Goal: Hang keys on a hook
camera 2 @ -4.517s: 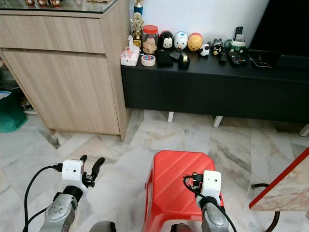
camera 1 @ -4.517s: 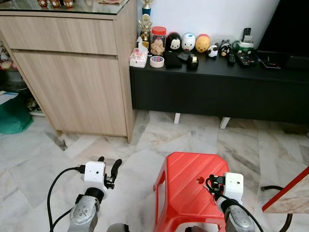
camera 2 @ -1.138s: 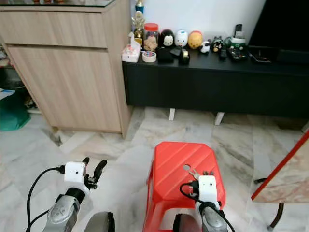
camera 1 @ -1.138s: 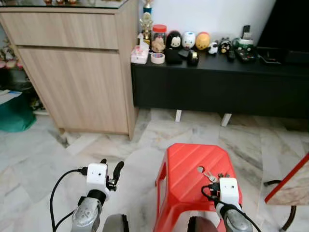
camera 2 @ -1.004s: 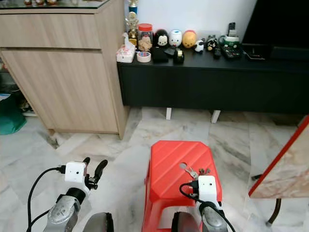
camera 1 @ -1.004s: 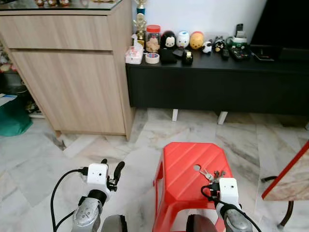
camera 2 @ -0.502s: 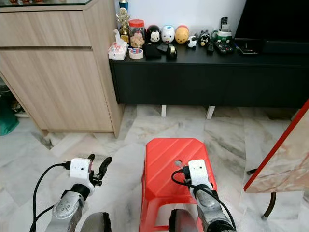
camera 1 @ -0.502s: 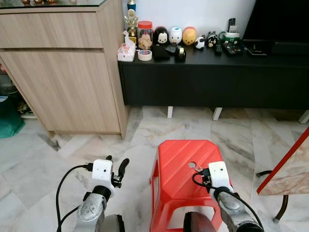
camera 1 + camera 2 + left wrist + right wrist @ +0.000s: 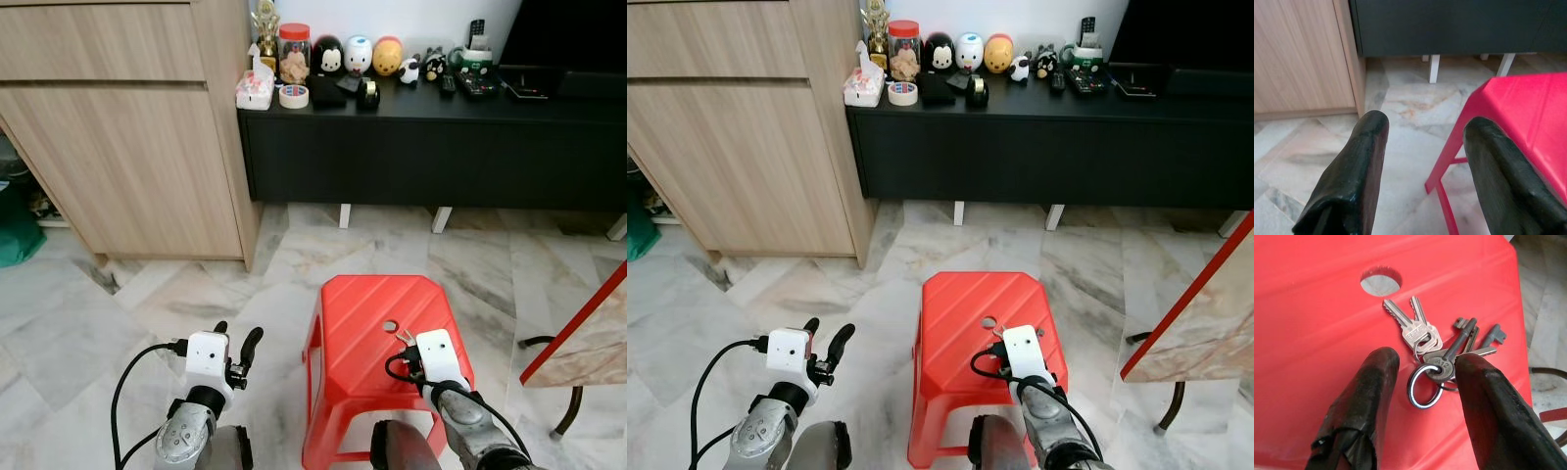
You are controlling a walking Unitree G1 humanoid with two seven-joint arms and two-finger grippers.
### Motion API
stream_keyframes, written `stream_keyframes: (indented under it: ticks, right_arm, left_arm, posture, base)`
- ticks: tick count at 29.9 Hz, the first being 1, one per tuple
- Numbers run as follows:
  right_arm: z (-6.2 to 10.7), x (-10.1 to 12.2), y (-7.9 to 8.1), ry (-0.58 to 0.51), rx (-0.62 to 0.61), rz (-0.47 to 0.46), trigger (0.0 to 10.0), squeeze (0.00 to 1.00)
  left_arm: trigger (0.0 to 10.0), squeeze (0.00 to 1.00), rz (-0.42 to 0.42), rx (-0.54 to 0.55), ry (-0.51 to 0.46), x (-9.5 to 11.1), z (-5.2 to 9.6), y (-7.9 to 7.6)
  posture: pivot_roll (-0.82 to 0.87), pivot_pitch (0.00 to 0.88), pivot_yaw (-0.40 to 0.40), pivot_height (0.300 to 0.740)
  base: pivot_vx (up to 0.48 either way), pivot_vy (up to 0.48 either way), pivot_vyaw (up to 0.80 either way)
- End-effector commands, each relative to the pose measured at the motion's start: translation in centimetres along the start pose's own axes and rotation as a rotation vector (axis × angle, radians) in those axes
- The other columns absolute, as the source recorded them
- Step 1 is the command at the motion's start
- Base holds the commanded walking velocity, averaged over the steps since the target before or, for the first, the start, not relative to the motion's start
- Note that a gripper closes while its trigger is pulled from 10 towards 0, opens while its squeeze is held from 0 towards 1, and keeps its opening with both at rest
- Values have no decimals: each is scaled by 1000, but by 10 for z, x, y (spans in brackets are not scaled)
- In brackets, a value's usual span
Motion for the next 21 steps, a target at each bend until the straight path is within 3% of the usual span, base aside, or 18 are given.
stream_keyframes:
  ticks: [1, 16, 17, 18, 19, 20, 21]
  right_arm:
    - [-1, 0, -1, 14, 4, -10, 10000, 0]
    - [-1, -2, -9, 24, -23, -23, 10000, 0]
    - [0, -4, -10, 30, -25, -21, 6275, 0]
    - [0, -4, -10, 30, -25, -21, 6275, 0]
    - [0, -6, -11, 35, -28, -20, 2549, 0]
    - [0, -7, -11, 38, -30, -21, 1765, 0]
    - [1, -9, -12, 42, -32, -24, 2157, 0]
  left_arm:
    - [10000, 0, 4, -4, 10, -1, 2, -2]
    - [10000, 0, 6, 12, 34, -4, 8, 1]
    - [10000, 0, 5, 14, 36, -5, 8, 1]
    - [10000, 0, 5, 14, 36, -5, 8, 1]
    - [10000, 0, 5, 15, 37, -5, 8, 2]
    - [10000, 0, 4, 16, 39, -5, 8, 2]
    - [10000, 0, 4, 17, 41, -5, 8, 3]
  posture:
    - [56, 116, -63, 595]
    - [56, 139, -67, 595]
    - [56, 138, -67, 595]
    - [56, 138, -67, 595]
    - [55, 139, -66, 595]
    - [56, 139, -66, 595]
    - [56, 138, -66, 595]
  base:
    - [0, 0, 0]
    - [0, 0, 0]
    - [0, 0, 0]
    - [0, 0, 0]
    - [0, 0, 0]
    - [0, 0, 0]
    - [0, 0, 0]
Point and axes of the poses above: a point about 5 cm out from each wrist's last joint towards the gripper, its own z axis pointing back from the gripper into the wrist, its own x axis along the axis of the wrist's last joint, y = z × x, the point moved 5 cm from there along -z, pointing out of the wrist towards the gripper, and after that the axes turned 2 degrees about z, right-handed, at the moved point
